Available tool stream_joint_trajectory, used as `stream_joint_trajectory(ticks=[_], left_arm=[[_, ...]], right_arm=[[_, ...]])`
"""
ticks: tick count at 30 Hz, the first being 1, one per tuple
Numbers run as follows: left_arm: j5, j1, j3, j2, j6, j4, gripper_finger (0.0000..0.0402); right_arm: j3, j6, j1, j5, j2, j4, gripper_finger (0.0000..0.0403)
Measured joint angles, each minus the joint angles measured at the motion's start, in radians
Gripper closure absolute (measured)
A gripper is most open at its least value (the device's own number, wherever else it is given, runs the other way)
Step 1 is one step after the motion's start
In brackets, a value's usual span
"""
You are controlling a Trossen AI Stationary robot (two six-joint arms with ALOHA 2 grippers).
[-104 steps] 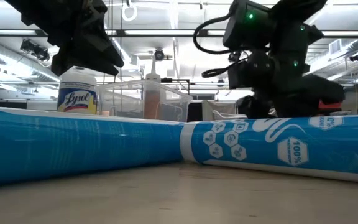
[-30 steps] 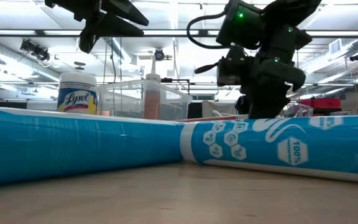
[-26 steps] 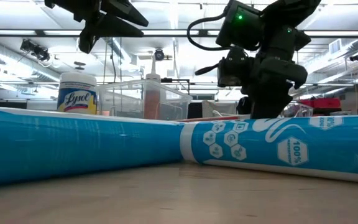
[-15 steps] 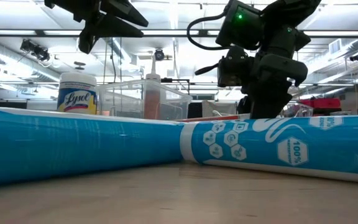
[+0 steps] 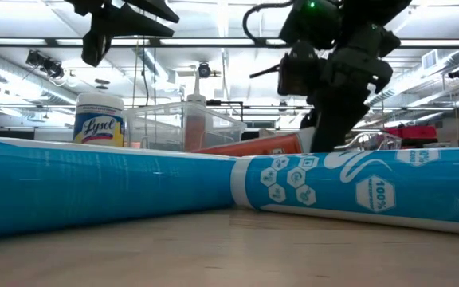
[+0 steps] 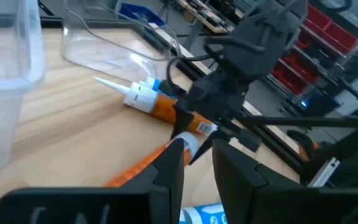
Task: Pick & place silicon tubes, Sealant and Lysol wipes
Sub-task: Put the left orange sealant into the left transparent bin
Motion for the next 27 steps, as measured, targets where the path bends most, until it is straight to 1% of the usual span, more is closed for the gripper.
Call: stream_joint_trajectory(ticks=[7, 9, 16, 19, 23, 27], left_arm=[[-0.003, 0.000, 0.000, 0.000, 0.001, -0.007, 0.0323], [-0.003, 0.000, 0.000, 0.000, 0.001, -0.018, 0.0323], [-0.004, 0.006, 0.000, 0.000, 0.002, -0.025, 0.0324], [-0.005, 0.007, 0.000, 0.000, 0.001, -0.029, 0.0324], [-0.004, 0.006, 0.000, 0.001, 0.001, -0.033, 0.0324], [-0.004, 0.006, 0.000, 0.001, 0.001, -0.033, 0.0324]], right_arm=[[0.000, -0.018, 0.000, 0.002, -0.038, 0.012, 0.0229], [0.000, -0.027, -0.003, 0.011, -0.038, 0.009, 0.0224], [0.000, -0.030, -0.005, 0.057, -0.024, -0.014, 0.0168], [0.000, -0.029, -0.008, 0.064, -0.020, -0.022, 0.0154], [0.002, -0.023, -0.012, 0.069, -0.020, -0.039, 0.0151], [0.002, -0.023, -0.012, 0.064, -0.020, -0.033, 0.0157]])
